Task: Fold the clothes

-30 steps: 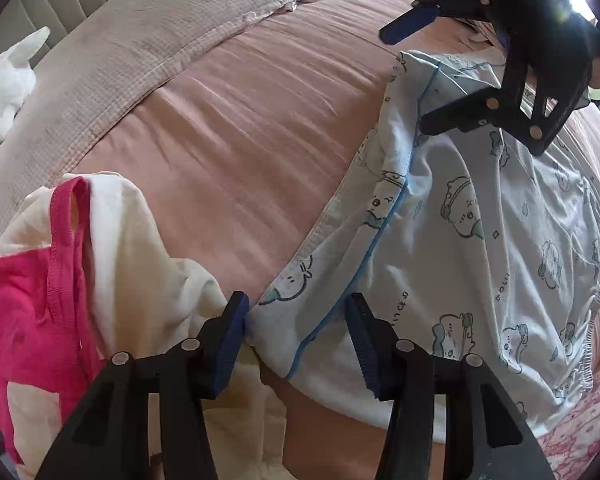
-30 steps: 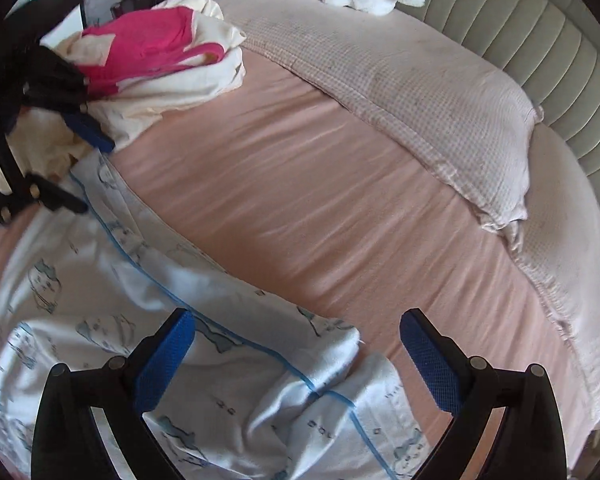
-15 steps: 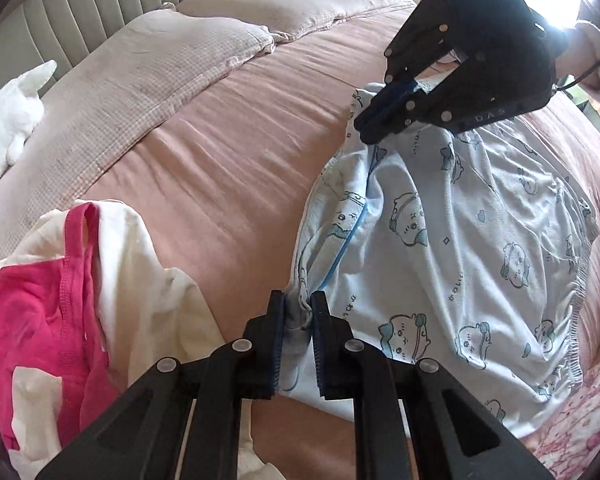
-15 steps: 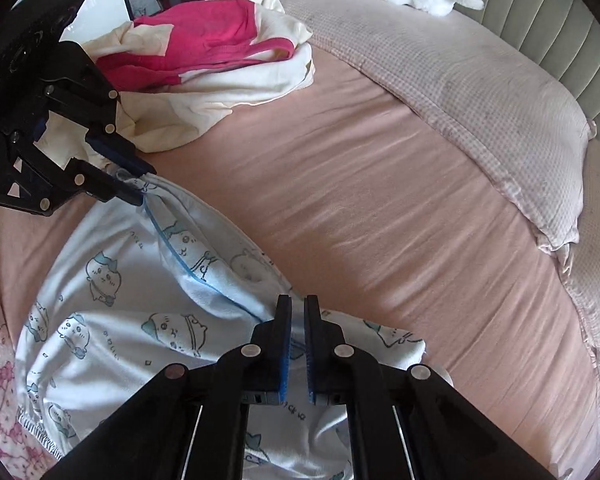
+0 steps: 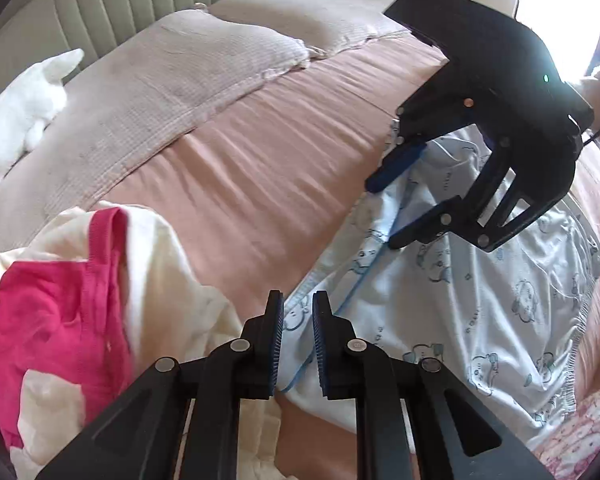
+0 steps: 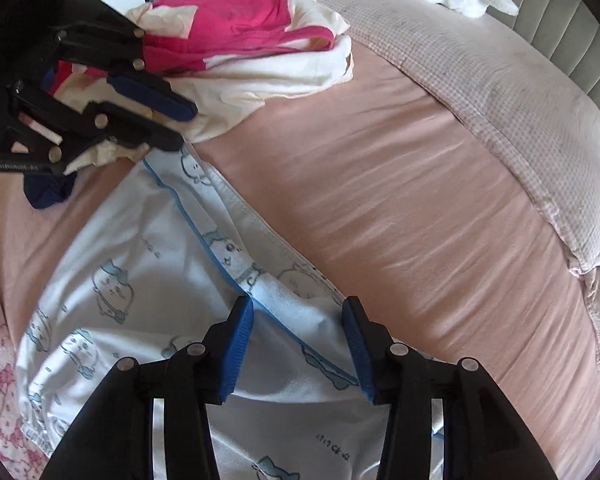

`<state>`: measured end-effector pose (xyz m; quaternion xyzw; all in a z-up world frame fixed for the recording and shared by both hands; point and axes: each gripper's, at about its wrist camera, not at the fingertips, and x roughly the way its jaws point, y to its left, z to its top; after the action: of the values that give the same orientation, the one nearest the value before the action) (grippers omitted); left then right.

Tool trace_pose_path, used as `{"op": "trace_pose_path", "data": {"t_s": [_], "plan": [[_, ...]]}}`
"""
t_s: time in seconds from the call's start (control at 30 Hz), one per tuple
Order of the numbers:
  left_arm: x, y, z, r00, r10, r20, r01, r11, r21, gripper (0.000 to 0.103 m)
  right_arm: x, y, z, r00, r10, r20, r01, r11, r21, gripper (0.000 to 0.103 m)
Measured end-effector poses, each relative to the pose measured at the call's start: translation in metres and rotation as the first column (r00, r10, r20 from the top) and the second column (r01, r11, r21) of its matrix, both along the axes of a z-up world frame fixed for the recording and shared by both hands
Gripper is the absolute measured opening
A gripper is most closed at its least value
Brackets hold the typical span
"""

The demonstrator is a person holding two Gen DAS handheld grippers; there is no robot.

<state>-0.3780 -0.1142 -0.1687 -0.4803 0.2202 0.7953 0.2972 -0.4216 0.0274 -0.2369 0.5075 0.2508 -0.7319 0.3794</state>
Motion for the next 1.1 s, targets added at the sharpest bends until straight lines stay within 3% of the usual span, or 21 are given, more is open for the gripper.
{"op": "trace_pose_path", "data": {"t_s": [0.07,0.1,0.23,0.47,0.6,0.7,0.93,1.03,1.1], "plan": [[0.001,0.01,-0.005,0.998,-0.048,0.032,0.049,0.999,-0.018,0.013,-0.001,0.002,0.004,1.0,0.001,0.028,0.0,0.999,-0.039,0.036],[-0.001,0.014,-0.009,0.996,-0.067,0.051,0.068,0.997,-0.031,0.013,0.0,0.003,0.005,0.999,0.006,0.037,-0.004,0.999,-0.042,0.027],[-0.001,0.024,-0.022,0.985,-0.124,0.119,0.132,0.99,-0.058,0.013,0.005,0.008,0.009,0.997,0.028,0.071,-0.024,0.998,-0.054,0.02],[-0.008,0.039,-0.015,0.972,-0.182,0.148,0.19,0.981,-0.038,0.014,0.016,0.01,0.001,0.982,0.076,0.173,-0.071,0.997,-0.04,0.02],[-0.012,0.044,-0.017,0.96,-0.185,0.208,0.199,0.979,-0.047,0.021,0.023,0.013,-0.004,0.975,0.09,0.204,-0.085,0.996,-0.032,0.02],[-0.011,0.042,-0.028,0.95,-0.161,0.267,0.185,0.981,-0.065,0.02,0.018,0.022,0.0,0.975,0.054,0.218,-0.038,0.996,-0.078,0.02],[0.02,0.039,-0.021,0.932,-0.21,0.295,0.213,0.977,0.024,0.02,-0.027,0.057,0.021,0.968,-0.206,0.146,0.233,0.952,-0.199,0.02],[0.035,0.041,-0.02,0.918,-0.244,0.314,0.249,0.968,0.024,0.02,-0.028,0.048,0.009,0.972,-0.169,0.162,0.194,0.969,-0.152,0.02],[0.041,0.042,-0.015,0.928,-0.243,0.283,0.247,0.969,0.022,0.02,-0.021,0.045,0.007,0.977,-0.129,0.169,0.152,0.98,-0.131,0.02]]}}
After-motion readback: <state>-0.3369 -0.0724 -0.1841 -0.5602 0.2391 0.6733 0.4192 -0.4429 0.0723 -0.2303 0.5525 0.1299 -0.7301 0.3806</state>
